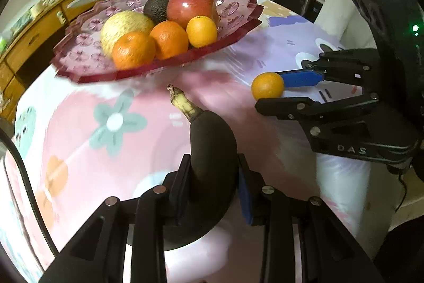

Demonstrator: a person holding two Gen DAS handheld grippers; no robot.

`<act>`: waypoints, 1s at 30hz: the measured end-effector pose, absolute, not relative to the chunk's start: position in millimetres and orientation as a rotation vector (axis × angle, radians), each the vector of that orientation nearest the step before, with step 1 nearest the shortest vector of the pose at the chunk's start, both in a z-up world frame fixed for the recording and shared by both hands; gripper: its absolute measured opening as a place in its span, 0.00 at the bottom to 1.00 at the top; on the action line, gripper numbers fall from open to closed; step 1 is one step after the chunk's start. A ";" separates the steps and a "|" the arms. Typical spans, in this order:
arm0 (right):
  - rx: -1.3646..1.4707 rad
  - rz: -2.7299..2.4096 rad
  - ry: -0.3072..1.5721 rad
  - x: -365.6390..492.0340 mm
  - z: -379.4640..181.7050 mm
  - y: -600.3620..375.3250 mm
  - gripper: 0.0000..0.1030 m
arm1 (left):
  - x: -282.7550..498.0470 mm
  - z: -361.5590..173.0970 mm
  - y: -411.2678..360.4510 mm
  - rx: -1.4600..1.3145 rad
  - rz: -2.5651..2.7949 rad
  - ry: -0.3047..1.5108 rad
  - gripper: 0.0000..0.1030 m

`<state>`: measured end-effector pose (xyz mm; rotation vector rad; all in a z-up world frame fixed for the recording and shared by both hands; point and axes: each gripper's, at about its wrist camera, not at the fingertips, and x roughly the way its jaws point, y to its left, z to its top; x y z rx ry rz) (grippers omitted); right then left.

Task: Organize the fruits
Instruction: 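Lay the banana on the bowl fruit with the left gripper while the right gripper drops the mandarin in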

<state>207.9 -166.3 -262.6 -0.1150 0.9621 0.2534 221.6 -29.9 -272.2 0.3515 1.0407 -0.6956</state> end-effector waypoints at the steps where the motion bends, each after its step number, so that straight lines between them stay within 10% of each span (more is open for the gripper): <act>1: -0.112 0.250 0.961 205.1 -262.1 -167.0 0.35 | 217.5 -270.6 -26.8 0.335 -0.688 1.041 0.29; 30: -0.080 0.261 0.828 198.1 -174.8 -183.4 0.35 | 245.8 -118.8 37.7 -0.028 -0.376 0.696 0.27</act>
